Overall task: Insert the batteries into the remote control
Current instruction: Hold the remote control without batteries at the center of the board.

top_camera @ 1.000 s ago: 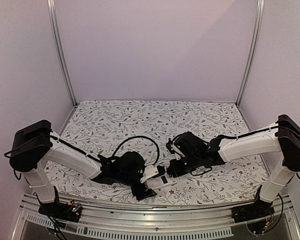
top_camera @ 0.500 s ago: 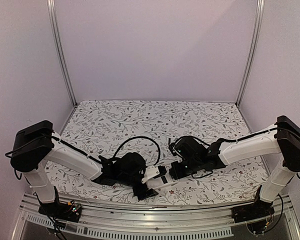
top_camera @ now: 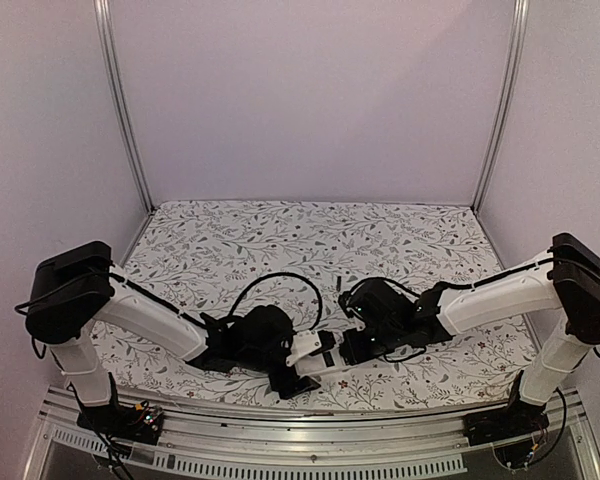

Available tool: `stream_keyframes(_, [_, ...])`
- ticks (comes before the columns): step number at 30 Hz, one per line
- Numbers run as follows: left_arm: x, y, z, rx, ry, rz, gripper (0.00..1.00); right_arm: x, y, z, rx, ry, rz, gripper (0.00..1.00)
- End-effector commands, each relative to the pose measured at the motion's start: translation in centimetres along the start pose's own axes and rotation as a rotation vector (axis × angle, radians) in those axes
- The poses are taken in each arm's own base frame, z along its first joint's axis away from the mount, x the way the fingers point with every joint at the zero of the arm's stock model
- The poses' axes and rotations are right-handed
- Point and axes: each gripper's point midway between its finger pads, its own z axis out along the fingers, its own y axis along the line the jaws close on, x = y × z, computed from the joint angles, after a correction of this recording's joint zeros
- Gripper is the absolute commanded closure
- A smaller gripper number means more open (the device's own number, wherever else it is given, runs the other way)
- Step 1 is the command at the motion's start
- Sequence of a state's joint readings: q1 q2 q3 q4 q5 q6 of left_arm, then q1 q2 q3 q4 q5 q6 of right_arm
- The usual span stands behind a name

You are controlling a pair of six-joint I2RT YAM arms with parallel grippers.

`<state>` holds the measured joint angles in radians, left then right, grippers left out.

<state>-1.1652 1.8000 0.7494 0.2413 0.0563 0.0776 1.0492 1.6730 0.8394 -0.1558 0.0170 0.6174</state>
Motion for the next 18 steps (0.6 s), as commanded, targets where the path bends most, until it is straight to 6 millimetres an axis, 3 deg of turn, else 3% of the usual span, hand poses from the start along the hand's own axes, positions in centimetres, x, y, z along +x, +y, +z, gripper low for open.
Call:
stream_keyframes(1, [4.6, -0.7, 1.1, -0.001, 0.147, 0.033, 0.13, 0.6, -0.1, 0.2, 0.000, 0.008, 0.023, 1.00])
stream_keyframes(7, [4.4, -0.6, 1.6, -0.005, 0.134, 0.056, 0.16, 1.6, -0.7, 0.6, 0.016, 0.036, 0.057, 1.00])
stream_keyframes(12, [5.2, -0.5, 1.9, -0.012, 0.146, 0.055, 0.34, 2.8, -0.6, 0.7, -0.001, 0.087, 0.082, 1.00])
stream_keyframes(18, [5.8, -0.6, 2.3, -0.005, 0.162, 0.039, 0.43, 3.1, -0.3, 0.6, -0.016, 0.111, 0.075, 1.00])
